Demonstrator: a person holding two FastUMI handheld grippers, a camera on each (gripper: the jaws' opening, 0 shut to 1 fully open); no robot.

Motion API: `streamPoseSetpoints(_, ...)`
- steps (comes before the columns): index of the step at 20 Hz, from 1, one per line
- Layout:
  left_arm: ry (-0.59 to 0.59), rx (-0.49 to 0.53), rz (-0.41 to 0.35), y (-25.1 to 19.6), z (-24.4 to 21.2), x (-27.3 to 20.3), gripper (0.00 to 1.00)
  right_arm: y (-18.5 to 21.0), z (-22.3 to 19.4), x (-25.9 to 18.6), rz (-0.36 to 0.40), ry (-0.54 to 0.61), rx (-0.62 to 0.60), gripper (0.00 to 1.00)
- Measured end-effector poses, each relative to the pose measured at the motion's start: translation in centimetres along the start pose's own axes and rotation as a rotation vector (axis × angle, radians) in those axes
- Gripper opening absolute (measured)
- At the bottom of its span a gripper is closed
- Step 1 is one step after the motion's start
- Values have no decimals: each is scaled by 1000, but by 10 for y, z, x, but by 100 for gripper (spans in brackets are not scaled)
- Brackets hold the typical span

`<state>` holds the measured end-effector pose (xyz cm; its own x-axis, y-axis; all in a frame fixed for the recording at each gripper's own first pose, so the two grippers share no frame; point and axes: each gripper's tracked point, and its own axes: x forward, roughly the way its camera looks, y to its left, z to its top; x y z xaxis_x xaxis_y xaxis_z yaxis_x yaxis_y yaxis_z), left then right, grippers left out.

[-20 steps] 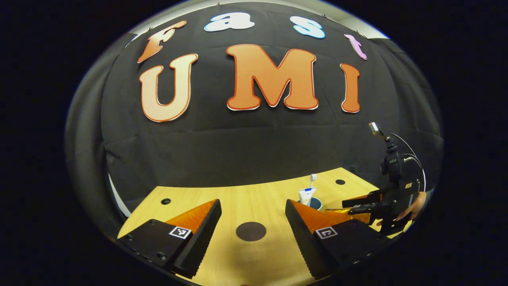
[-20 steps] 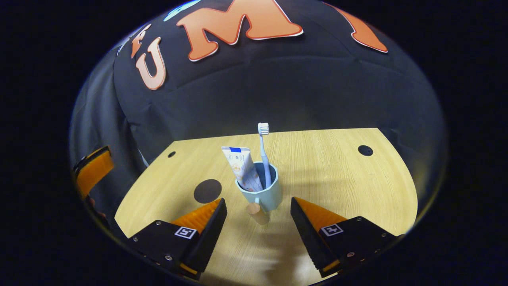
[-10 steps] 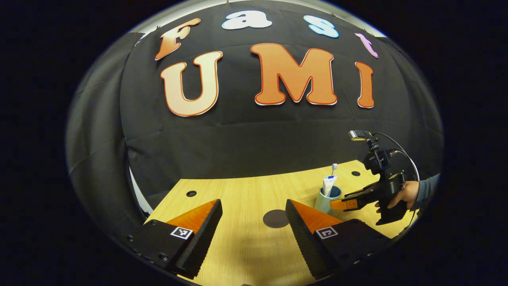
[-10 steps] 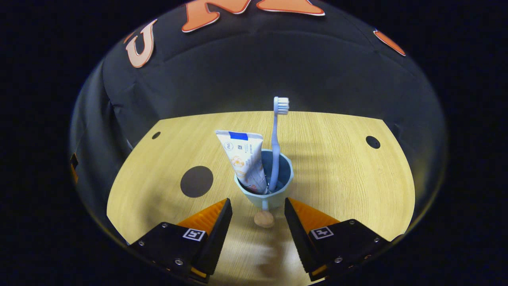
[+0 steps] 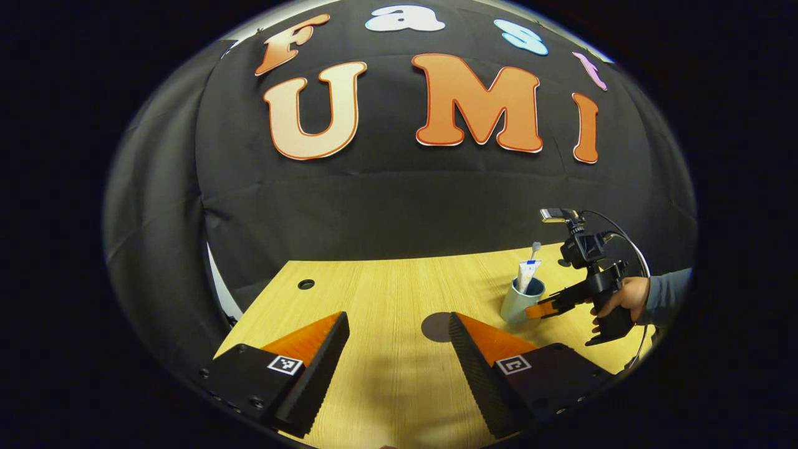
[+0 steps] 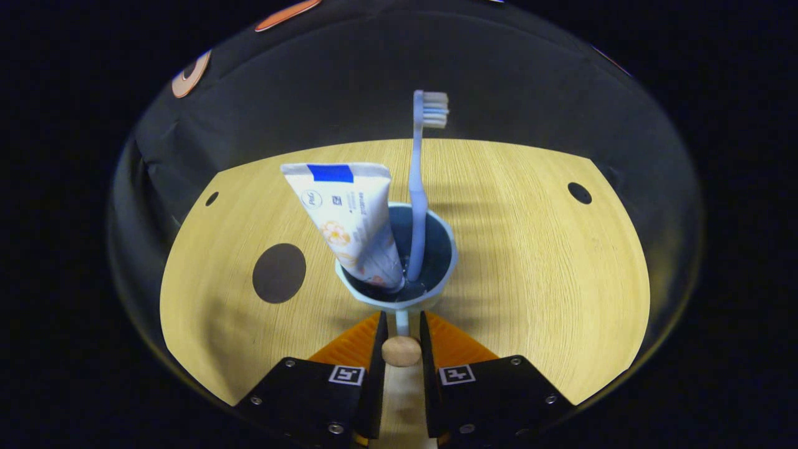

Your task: Put the toothbrush and toothpaste on the desktop into the cup, then pick up the cup and place it on the coaster on the desktop.

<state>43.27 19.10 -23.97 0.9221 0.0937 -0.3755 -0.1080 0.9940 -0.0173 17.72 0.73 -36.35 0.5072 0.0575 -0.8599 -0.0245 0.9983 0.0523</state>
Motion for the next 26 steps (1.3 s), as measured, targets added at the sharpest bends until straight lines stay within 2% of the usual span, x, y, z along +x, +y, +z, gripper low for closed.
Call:
streamPoseSetpoints(3,8,2,-8,-2,-1,2,96,1,-2,-1,-23,12,-24,25)
streamPoseSetpoints(4,10,2,-10,-2,-2,2,96,2,-2,0,-29,13,-20,21)
streamPoseSetpoints(10,30,-12,-13,-1,-7,1,96,5,-1,-1,-18,10,-21,11)
streamPoseSetpoints(15,31,-10,1,9,-6,-3,96,13,13,-7,19,-43,-34,11)
streamPoseSetpoints(26,44,-21,30,42,-18,-12,96,12,27,-13,98,-67,-126,10)
